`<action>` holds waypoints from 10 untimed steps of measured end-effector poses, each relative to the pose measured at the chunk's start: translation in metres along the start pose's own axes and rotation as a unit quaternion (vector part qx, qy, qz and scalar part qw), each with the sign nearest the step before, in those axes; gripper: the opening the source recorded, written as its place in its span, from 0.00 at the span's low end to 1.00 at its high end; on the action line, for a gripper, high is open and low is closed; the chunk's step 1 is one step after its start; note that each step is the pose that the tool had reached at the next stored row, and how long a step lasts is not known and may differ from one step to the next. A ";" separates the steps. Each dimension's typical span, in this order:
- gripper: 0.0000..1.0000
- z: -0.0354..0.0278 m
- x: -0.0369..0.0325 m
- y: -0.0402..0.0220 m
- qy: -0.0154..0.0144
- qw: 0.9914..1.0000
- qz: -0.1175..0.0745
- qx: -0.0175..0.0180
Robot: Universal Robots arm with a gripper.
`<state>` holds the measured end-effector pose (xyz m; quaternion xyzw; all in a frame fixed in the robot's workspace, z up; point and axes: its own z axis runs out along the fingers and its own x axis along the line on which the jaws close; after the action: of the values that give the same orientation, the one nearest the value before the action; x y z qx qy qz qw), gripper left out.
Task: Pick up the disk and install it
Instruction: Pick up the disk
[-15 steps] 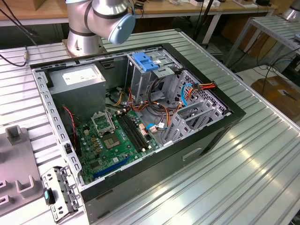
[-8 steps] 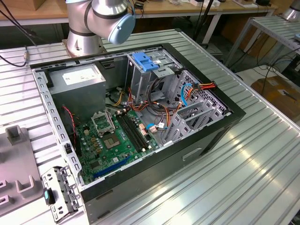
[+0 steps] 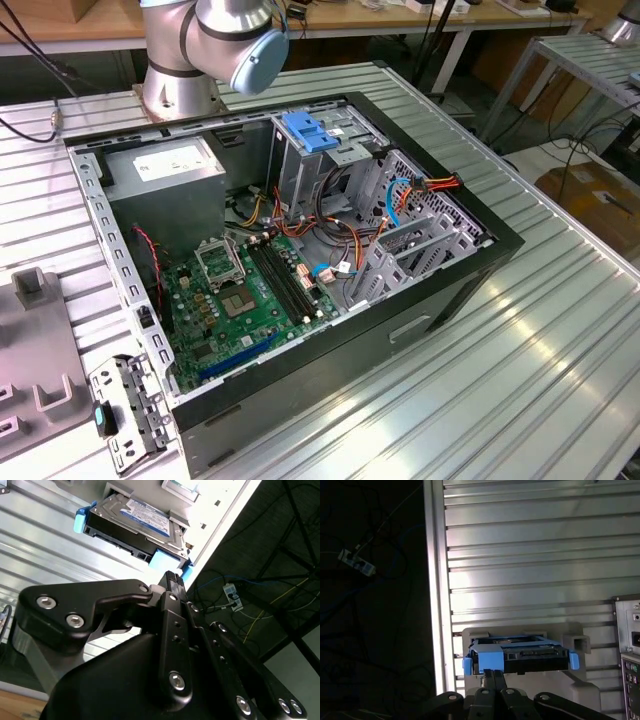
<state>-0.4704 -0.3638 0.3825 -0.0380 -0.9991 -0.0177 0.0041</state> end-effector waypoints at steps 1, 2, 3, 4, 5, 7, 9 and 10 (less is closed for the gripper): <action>0.11 0.0000 0.0000 0.0000 0.000 1.000 0.000 0.000; 0.11 0.0000 0.0000 0.0000 0.000 1.000 -0.001 0.000; 0.11 0.0000 0.0000 0.0000 0.000 1.000 -0.002 0.000; 0.11 0.0000 0.0000 0.0000 0.000 1.000 -0.008 0.000; 0.11 0.0001 0.0000 0.0000 0.000 1.000 -0.015 0.000; 0.11 0.0000 0.0000 0.0000 0.001 0.999 -0.037 0.000; 0.11 0.0000 0.0000 0.0000 0.002 0.998 -0.060 0.001; 0.11 0.0000 0.0000 0.0000 0.003 0.997 -0.076 0.001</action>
<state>-0.4704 -0.3638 0.3825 0.0385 -0.9991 -0.0173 0.0055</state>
